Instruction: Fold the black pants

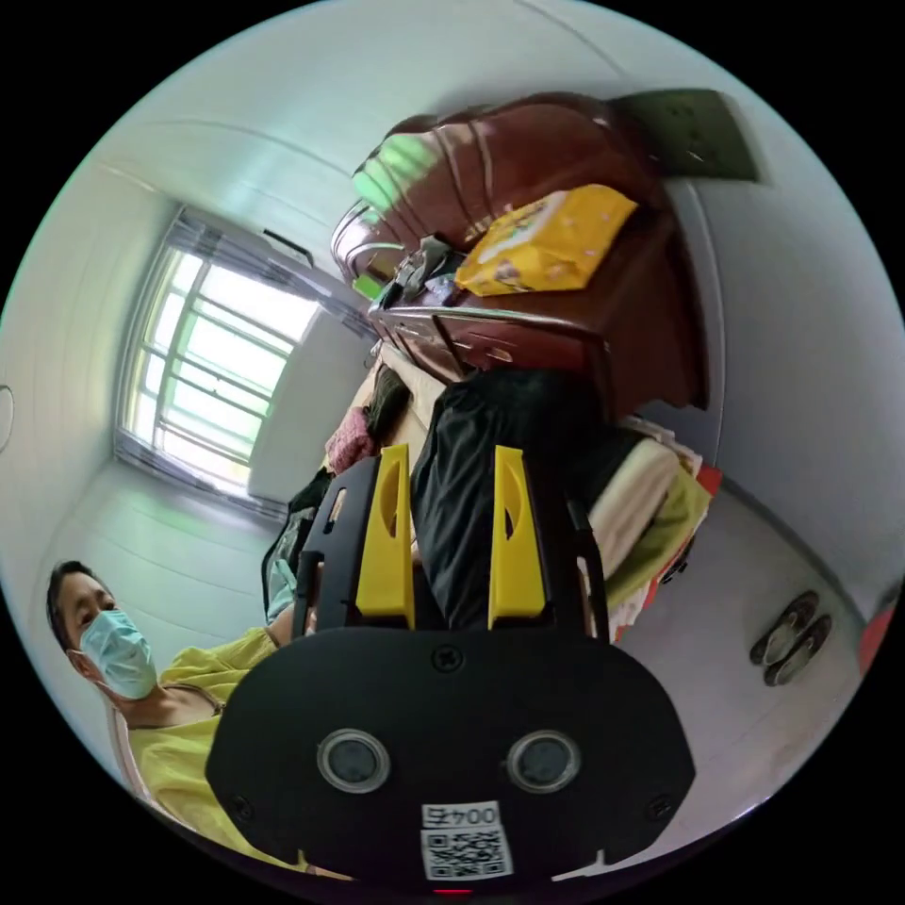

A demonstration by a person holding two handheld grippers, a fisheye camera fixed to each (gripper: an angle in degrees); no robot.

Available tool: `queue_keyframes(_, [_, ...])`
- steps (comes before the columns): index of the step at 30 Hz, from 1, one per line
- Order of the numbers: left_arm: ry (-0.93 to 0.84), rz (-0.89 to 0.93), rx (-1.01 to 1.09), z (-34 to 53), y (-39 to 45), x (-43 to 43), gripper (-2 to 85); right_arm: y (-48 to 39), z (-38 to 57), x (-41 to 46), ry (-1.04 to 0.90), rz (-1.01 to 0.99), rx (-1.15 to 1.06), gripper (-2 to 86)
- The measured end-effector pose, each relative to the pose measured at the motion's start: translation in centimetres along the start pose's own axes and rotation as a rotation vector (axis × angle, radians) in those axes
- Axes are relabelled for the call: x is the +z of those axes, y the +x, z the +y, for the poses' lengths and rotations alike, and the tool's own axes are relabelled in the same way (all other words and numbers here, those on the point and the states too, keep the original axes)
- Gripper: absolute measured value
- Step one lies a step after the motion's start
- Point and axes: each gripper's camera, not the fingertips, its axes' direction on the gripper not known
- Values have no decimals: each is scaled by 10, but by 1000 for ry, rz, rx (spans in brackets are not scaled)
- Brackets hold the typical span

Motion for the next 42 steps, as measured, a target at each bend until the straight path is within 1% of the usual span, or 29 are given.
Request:
queue_keyframes(3, [33, -27, -13, -8, -9, -14, 110, 42, 30, -26, 45, -77, 82, 136])
queue_keyframes(6, [47, -39, -26, -5, -20, -26, 105, 67, 45, -31, 40, -150, 119, 148])
queue_keyframes(9, [-40, -34, -23, 13, -26, -15, 100, 74, 48, -28, -18, -163, 117, 167])
queue_keyframes(12, [-128, 26, -25, 36, -32, 11, 100, 74, 48, -34, -20, -135, 86, 169])
queue_keyframes(15, [-203, 82, -47, 55, -36, 41, 102, 81, 41, -32, -41, -158, 77, 172])
queue_keyframes(17, [-260, 88, -25, 64, -32, 60, 102, 83, 36, -29, -64, -153, 63, 171])
queue_keyframes(19, [-298, 72, -13, 71, -30, 71, 101, 80, 34, -28, -74, -136, 34, 163])
queue_keyframes(24, [-345, 123, -33, 78, -31, 94, 94, 81, 40, -32, -49, -155, 19, 140])
queue_keyframes(27, [-361, 147, -29, 76, -25, 106, 83, 79, 43, -29, -85, -69, -1, 137])
queue_keyframes(32, [-365, 189, -43, 73, -15, 121, 52, 80, 40, -30, -65, -62, 10, 134])
queue_keyframes(36, [-356, 205, -63, 72, -12, 130, 45, 72, 36, -8, -151, -10, -18, 80])
queue_keyframes(38, [-355, 218, -78, 73, -10, 138, 44, 66, 35, -8, -137, 52, -34, 43])
queue_keyframes(42, [-373, 245, -93, 78, -1, 155, 44, 45, 29, -13, -161, 151, -88, 33])
